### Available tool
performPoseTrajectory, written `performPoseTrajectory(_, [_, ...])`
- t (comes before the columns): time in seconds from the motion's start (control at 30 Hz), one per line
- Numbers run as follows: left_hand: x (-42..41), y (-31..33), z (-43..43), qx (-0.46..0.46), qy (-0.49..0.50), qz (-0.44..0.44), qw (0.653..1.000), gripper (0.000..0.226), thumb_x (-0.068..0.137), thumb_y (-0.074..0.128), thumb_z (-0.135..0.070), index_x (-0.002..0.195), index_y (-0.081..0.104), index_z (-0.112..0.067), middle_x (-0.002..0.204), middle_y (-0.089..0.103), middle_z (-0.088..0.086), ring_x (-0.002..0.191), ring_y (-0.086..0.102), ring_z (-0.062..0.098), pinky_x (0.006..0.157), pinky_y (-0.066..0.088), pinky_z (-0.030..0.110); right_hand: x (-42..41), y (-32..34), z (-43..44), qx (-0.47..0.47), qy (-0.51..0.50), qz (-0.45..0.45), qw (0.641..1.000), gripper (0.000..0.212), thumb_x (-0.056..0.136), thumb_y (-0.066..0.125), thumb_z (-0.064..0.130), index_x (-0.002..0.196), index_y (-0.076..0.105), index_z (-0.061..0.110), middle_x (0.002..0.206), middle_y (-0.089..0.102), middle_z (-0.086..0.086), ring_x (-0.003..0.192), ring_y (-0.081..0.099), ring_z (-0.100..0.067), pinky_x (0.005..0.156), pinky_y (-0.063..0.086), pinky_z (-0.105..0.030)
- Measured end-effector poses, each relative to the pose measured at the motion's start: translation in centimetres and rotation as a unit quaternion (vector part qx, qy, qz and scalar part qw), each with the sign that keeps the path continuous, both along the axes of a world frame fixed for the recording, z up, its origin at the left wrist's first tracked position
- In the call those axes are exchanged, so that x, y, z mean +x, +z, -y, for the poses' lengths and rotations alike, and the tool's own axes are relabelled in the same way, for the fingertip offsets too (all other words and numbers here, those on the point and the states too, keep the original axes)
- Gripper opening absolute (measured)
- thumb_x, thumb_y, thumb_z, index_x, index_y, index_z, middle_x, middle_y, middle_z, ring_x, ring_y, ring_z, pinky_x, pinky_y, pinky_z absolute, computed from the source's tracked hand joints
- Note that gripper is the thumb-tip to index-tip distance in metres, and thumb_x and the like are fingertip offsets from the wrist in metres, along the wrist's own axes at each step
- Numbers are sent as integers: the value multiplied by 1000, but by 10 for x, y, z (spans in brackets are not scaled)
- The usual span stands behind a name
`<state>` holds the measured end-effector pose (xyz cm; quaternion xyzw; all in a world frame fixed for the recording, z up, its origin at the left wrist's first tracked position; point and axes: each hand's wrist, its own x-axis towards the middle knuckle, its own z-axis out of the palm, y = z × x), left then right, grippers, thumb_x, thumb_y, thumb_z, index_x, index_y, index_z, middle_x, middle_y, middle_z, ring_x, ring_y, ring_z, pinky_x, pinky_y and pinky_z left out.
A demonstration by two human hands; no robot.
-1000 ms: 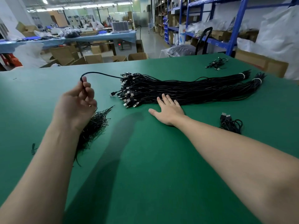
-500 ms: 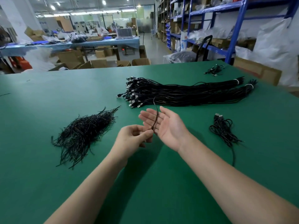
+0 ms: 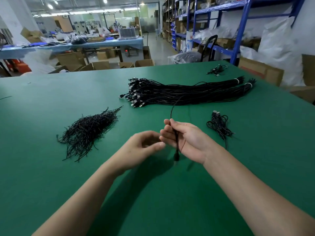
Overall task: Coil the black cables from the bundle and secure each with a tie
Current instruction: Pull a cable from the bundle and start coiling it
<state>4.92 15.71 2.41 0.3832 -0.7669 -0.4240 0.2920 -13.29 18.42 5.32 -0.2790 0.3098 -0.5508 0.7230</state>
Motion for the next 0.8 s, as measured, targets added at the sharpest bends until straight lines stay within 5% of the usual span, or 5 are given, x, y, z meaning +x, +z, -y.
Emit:
performPoseTrajectory(0.13, [-2,22,6,-224,0,111,968,61,96,62,-5,150,42,-26,147,50,-9,127,53,5,104,47,31,-8,9,-23,-39,70,-59,995,24,106,43,16,96,62,4,68,70,-5,67,74,-19,65,62,-31])
performPoseTrajectory(0.23, [-23,30,6,-296,-29,133,946,71,91,61,-2,152,42,-34,158,37,-15,140,42,6,111,39,27,-10,12,-39,-56,128,-94,986,24,105,44,17,95,62,4,69,70,-6,69,75,-21,67,62,-32])
performPoseTrajectory(0.5, [-45,24,13,-382,-2,90,920,11,99,63,-10,96,73,-11,131,66,-6,119,60,19,96,49,42,-23,27,-64,-116,258,-170,944,27,107,42,21,95,61,6,76,72,-8,76,75,-25,71,61,-34])
performPoseTrajectory(0.63, [-37,20,11,-454,-29,93,886,17,102,59,-13,89,69,-8,118,73,-5,121,62,17,97,51,34,-38,39,-65,-148,304,-179,924,28,107,42,22,92,62,10,76,73,-8,76,75,-23,64,59,-27])
performPoseTrajectory(0.8, [-26,13,-3,-462,57,51,883,55,110,32,-40,86,65,-4,78,65,5,73,58,27,66,52,37,-34,56,-50,-169,203,-98,960,30,99,47,24,85,71,13,74,73,-4,73,76,-18,57,58,-22])
